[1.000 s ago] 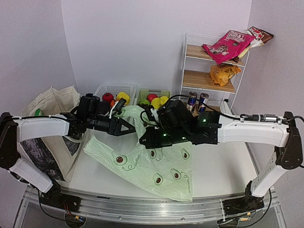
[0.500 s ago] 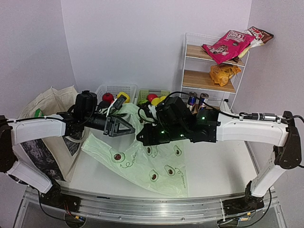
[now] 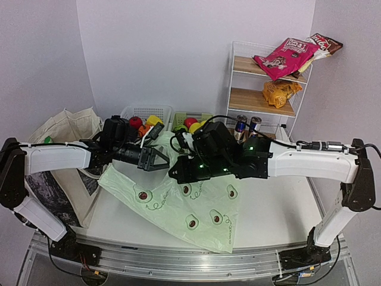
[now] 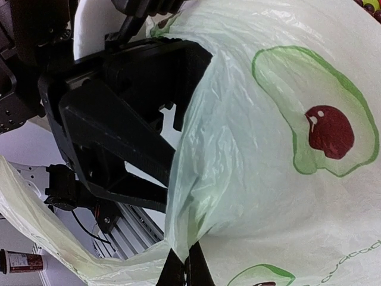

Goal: Place the mixed food into the grocery bags and tie them

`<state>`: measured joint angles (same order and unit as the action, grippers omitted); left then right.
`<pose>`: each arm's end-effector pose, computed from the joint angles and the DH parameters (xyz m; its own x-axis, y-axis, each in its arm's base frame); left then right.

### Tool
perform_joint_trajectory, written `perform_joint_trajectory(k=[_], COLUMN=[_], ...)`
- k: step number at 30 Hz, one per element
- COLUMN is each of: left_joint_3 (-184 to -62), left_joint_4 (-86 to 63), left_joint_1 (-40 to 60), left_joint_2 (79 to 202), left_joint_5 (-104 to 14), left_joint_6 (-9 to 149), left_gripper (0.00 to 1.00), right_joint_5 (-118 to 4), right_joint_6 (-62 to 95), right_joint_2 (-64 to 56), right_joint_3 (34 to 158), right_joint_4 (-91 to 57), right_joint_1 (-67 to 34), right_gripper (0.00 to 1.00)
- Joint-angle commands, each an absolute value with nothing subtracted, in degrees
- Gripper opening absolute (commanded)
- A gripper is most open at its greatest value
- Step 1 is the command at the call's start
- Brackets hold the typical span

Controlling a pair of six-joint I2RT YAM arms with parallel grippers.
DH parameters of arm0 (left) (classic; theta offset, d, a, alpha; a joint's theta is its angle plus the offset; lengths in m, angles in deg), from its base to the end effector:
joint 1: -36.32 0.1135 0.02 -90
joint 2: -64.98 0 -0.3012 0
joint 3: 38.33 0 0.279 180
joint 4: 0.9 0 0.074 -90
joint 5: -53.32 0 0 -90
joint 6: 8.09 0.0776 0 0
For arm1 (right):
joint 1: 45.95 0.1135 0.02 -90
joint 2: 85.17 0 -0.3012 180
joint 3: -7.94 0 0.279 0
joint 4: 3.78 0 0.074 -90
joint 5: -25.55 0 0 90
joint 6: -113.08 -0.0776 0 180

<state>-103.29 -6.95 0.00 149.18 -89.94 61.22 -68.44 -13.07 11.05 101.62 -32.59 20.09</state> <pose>0.2547 -0.2644 0.2698 -0.6534 0.2180 -0.7249 0.7560 0.1388 -0.6397 0.1920 0.4188 0.3218 -0.6941 -0.1129 -0.7109 -0.5920 0.6514 0.4745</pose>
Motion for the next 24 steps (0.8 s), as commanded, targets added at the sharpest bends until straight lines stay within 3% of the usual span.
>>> perform_joint_trajectory(k=[1, 16, 24], left_joint_3=[-105.73, -105.65, -107.33], left_joint_4=[-3.49, -4.54, -5.83], left_joint_1=[-0.12, 1.16, 0.98], left_joint_2=[148.56, 147.59, 149.42], left_joint_5=[-94.01, -104.25, -96.74], left_joint_6=[59.92, 62.99, 62.6], left_gripper=[0.64, 0.63, 0.63], right_joint_5=[-68.24, -70.52, -67.08], right_joint_6=[-11.44, -8.86, -8.72], right_joint_2=[11.65, 7.67, 9.21], right_joint_3=[103.2, 100.57, 102.5], right_joint_4=[-31.15, -31.21, -31.23], right_joint_1=[20.42, 20.16, 20.17], right_gripper=[0.0, 0.0, 0.0])
